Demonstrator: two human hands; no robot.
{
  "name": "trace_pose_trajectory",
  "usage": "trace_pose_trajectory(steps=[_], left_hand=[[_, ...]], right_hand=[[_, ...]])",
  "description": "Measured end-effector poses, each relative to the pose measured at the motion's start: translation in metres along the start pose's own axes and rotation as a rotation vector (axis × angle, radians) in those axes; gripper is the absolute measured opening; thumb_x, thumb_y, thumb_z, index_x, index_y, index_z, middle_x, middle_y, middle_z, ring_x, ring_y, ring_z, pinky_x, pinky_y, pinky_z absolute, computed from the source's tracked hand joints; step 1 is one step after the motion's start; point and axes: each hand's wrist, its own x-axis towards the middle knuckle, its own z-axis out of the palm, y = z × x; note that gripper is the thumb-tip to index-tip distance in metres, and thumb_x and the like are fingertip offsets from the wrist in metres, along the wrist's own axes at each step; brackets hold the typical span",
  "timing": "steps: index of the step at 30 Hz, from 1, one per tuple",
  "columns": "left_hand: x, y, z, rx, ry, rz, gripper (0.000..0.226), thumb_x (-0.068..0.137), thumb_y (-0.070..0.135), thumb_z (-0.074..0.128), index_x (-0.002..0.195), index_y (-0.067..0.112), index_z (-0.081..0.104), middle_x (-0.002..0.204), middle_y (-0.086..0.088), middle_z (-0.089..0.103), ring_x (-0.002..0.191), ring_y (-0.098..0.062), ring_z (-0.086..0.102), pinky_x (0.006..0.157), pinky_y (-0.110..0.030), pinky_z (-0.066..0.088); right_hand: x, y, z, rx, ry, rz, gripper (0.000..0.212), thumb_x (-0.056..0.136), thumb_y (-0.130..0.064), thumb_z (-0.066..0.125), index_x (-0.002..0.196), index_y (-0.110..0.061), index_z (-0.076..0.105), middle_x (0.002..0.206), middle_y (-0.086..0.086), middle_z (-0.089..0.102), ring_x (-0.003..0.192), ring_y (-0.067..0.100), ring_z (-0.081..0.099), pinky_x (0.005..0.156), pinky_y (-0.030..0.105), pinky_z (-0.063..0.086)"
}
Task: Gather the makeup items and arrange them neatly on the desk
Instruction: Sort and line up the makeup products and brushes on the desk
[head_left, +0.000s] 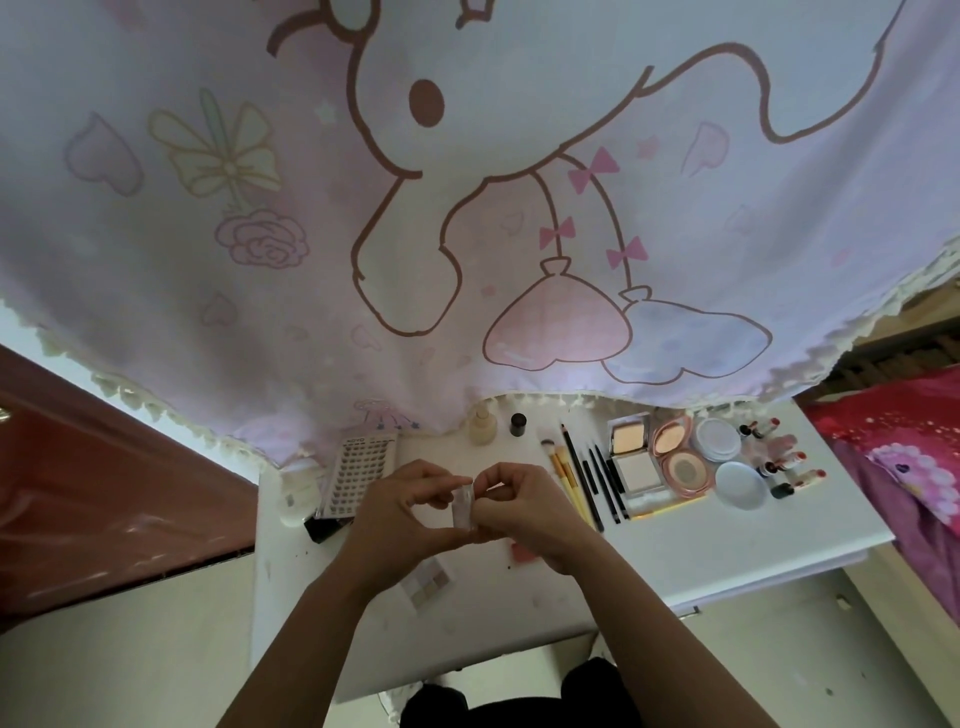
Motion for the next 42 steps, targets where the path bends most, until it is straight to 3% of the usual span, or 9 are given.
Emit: trace_pose_trajectory(steps=[6, 12, 18, 22, 27, 30, 34, 38, 42], left_hand=[[-0.003, -0.002, -0.005, -0.210, 0.077, -0.084, 0.048, 0.064, 0.014, 0.090, 0.106, 0.029, 0.072, 0.102, 0.014, 0.066, 0.094, -0.008, 0.066, 0.077, -0.016, 0.056], [-0.005, -0.004, -0.001, -0.605, 0.107, -0.274, 0.050, 0.071, -0.004, 0.080, 0.114, 0.019, 0.068, 0.110, 0.000, 0.073, 0.102, -0.017, 0.070, 0.083, -0.028, 0.058], [-0.003, -0.009, 0.013, -0.795, 0.109, -0.435, 0.048, 0.082, 0.006, 0.072, 0.126, 0.025, 0.062, 0.109, 0.003, 0.074, 0.102, -0.015, 0.070, 0.087, -0.030, 0.055], [0.000, -0.031, 0.033, -0.899, 0.249, -0.588, 0.034, 0.088, 0.000, 0.066, 0.120, 0.012, 0.066, 0.101, -0.012, 0.070, 0.094, -0.024, 0.072, 0.081, -0.027, 0.058], [0.004, -0.058, 0.069, -0.750, 0.309, -0.731, 0.017, 0.087, 0.002, 0.070, 0.104, 0.001, 0.068, 0.093, -0.014, 0.073, 0.083, -0.023, 0.071, 0.076, -0.031, 0.060], [0.005, -0.077, 0.096, -0.707, 0.267, -0.822, 0.013, 0.091, 0.005, 0.066, 0.104, 0.003, 0.068, 0.089, -0.011, 0.071, 0.080, -0.021, 0.067, 0.078, -0.033, 0.057], [0.009, -0.098, 0.124, -0.581, 0.228, -0.872, 0.011, 0.091, 0.014, 0.068, 0.101, 0.014, 0.071, 0.088, -0.004, 0.072, 0.073, -0.016, 0.064, 0.056, -0.021, 0.049], [0.018, -0.104, 0.138, -0.521, 0.175, -0.873, 0.011, 0.090, 0.013, 0.069, 0.100, 0.012, 0.073, 0.089, -0.003, 0.072, 0.075, -0.017, 0.063, 0.080, -0.041, 0.058], [0.025, -0.105, 0.145, -0.534, 0.183, -0.890, 0.012, 0.090, 0.012, 0.067, 0.100, 0.017, 0.072, 0.096, -0.002, 0.070, 0.083, -0.016, 0.064, 0.087, -0.044, 0.058]], right_hand=[[0.001, 0.003, -0.012, 0.221, 0.090, 0.072, 0.017, 0.087, 0.002, 0.062, 0.103, -0.002, 0.058, 0.090, 0.024, 0.073, 0.083, 0.035, 0.074, 0.073, 0.039, 0.061], [0.006, 0.010, -0.016, 0.188, 0.111, 0.017, 0.017, 0.097, -0.001, 0.052, 0.096, -0.004, 0.069, 0.096, 0.023, 0.072, 0.084, 0.033, 0.074, 0.076, 0.038, 0.061], [0.009, 0.020, -0.017, 0.287, 0.160, 0.054, 0.012, 0.096, -0.007, 0.058, 0.105, -0.005, 0.066, 0.091, 0.016, 0.074, 0.082, 0.029, 0.073, 0.071, 0.034, 0.059], [0.010, 0.038, -0.017, 0.255, 0.121, 0.127, 0.023, 0.093, -0.005, 0.063, 0.115, -0.011, 0.059, 0.094, 0.014, 0.076, 0.085, 0.025, 0.074, 0.071, 0.029, 0.058], [0.013, 0.087, -0.011, 0.073, 0.086, 0.278, 0.024, 0.097, -0.010, 0.058, 0.121, -0.015, 0.059, 0.106, 0.007, 0.072, 0.092, 0.019, 0.072, 0.084, 0.033, 0.060], [0.015, 0.121, -0.008, 0.054, 0.097, 0.370, 0.034, 0.098, -0.007, 0.052, 0.130, -0.017, 0.057, 0.112, 0.003, 0.068, 0.094, 0.017, 0.068, 0.080, 0.025, 0.058], [0.019, 0.155, -0.006, 0.097, 0.103, 0.484, 0.046, 0.094, 0.001, 0.047, 0.137, -0.016, 0.053, 0.115, 0.004, 0.065, 0.094, 0.018, 0.061, 0.076, 0.028, 0.053], [0.021, 0.171, -0.005, 0.099, 0.146, 0.527, 0.046, 0.091, 0.003, 0.053, 0.135, -0.012, 0.056, 0.114, 0.000, 0.063, 0.096, 0.019, 0.057, 0.073, 0.028, 0.051], [0.023, 0.181, -0.006, 0.083, 0.180, 0.533, 0.042, 0.092, 0.001, 0.052, 0.131, -0.011, 0.059, 0.108, -0.004, 0.063, 0.090, 0.015, 0.056, 0.068, 0.025, 0.051]])
